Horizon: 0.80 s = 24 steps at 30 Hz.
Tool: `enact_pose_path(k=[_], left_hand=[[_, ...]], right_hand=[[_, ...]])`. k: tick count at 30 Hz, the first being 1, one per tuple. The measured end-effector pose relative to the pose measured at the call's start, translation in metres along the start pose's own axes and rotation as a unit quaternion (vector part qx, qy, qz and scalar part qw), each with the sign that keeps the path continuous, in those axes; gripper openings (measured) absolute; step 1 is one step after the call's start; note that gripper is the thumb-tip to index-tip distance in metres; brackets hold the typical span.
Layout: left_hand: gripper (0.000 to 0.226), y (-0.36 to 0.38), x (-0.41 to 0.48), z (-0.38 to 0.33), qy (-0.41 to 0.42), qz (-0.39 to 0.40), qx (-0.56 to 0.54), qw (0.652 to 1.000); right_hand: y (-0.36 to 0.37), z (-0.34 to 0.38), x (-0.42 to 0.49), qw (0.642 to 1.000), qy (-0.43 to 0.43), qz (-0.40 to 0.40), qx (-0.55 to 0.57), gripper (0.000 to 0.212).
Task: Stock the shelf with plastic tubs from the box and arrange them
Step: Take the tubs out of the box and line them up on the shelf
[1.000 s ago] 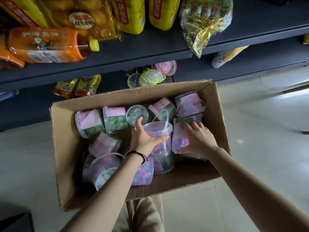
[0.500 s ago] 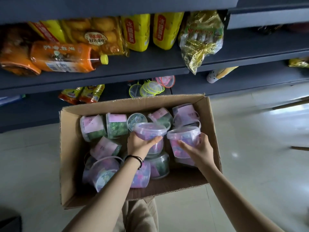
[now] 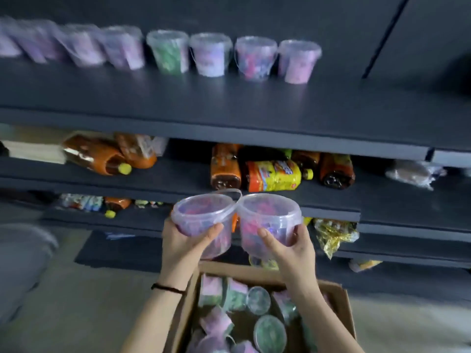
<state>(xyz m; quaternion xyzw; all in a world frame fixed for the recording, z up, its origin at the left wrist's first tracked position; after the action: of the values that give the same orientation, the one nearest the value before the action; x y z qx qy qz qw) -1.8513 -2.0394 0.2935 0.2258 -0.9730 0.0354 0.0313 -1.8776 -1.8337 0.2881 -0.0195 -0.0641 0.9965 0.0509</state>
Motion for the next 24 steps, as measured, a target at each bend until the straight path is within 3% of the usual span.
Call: enact_pose_path(k=[2, 7, 12, 15, 19, 24], left_hand=[[0.061, -0.031, 0.015, -0.037, 0.028, -0.019, -0.012, 0.999], [0.098, -0.12, 0.059, -0.109, 0.09, -0.068, -0.034, 0.993], [0.068, -0.223, 0.109, -0.149, 0.136, -0.124, -0.055, 0.981], [0.086, -0.292, 0.152, -0.153, 0.114, -0.154, -0.049, 0.98], [0.096, -0.368, 0.219, -0.15, 0.096, -0.165, -0.022, 0.981], [0.056, -0.421, 0.278, -0.135, 0.116, -0.188, 0.051, 0.974]], right_hand=[[0.028, 0.042, -0.002, 0.999, -0.022, 0.024, 0.021, 0.064], [0.107, 0.132, -0.001, 0.991, -0.107, 0.06, 0.044, 0.069], [0.209, 0.197, 0.0, 0.983, -0.155, 0.078, 0.058, 0.074], [0.277, 0.217, 0.005, 0.985, -0.152, 0.07, 0.051, 0.066], [0.364, 0.227, 0.017, 0.99, -0.127, 0.038, 0.049, 0.078], [0.441, 0.237, 0.037, 0.992, -0.115, 0.04, 0.044, 0.087]])
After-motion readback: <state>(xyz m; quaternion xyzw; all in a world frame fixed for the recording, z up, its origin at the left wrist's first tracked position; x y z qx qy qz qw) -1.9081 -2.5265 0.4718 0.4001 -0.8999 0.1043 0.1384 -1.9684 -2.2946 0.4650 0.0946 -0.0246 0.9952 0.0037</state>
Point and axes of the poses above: each hand's wrist, its own x-axis towards the middle knuckle, its own y-axis out of the palm, z = x × y, the point moved 1 cm from there along x, towards the middle knuckle, and after that the axes turned 1 degree about -x, right-handed, at the moved point
